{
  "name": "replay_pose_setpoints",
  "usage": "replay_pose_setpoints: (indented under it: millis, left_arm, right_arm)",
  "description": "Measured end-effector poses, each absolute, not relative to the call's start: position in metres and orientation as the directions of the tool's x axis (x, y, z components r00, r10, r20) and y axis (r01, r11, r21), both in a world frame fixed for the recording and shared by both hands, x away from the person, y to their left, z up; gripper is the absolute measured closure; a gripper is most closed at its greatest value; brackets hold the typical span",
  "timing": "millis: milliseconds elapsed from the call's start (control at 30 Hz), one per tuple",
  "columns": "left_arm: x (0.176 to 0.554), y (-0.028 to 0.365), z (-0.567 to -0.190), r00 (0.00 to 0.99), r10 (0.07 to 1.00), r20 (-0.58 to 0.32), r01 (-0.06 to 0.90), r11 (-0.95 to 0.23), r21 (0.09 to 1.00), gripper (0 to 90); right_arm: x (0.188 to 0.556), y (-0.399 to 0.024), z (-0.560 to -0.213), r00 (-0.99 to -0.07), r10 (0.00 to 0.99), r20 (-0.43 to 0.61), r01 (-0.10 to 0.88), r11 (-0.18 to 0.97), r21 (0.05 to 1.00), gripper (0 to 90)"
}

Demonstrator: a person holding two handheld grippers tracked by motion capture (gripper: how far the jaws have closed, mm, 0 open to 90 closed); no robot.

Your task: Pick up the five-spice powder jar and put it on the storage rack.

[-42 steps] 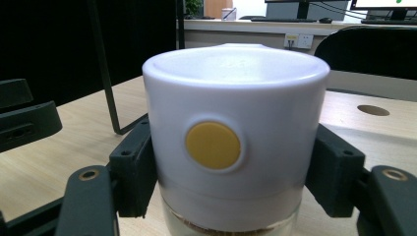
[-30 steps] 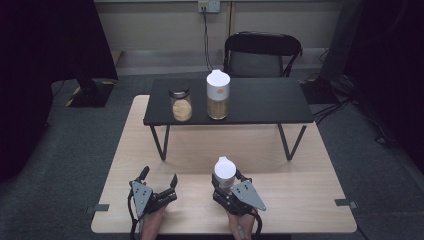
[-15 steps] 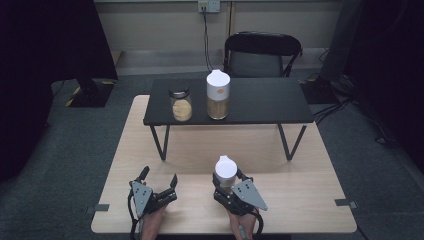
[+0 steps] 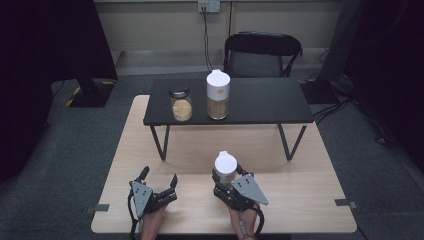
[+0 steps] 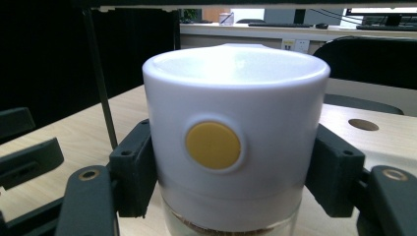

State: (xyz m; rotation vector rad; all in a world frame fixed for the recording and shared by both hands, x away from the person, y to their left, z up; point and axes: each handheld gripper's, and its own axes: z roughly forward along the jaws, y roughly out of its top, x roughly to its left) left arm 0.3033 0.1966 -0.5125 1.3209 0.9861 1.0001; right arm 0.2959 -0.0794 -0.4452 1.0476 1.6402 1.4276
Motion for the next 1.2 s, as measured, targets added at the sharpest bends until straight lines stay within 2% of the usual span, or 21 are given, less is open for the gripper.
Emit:
replay_pose_setpoints:
  millis: [1200]
  left_arm:
    - [0.303,0.197,-0.513,0.284,0.959,0.001,-0.013,0.003,1.000,1.3]
  right_arm:
    - [0.305,-0.083,-0.396,-0.458,0.887,-0.058,0.080,0.106,0.991,30.1]
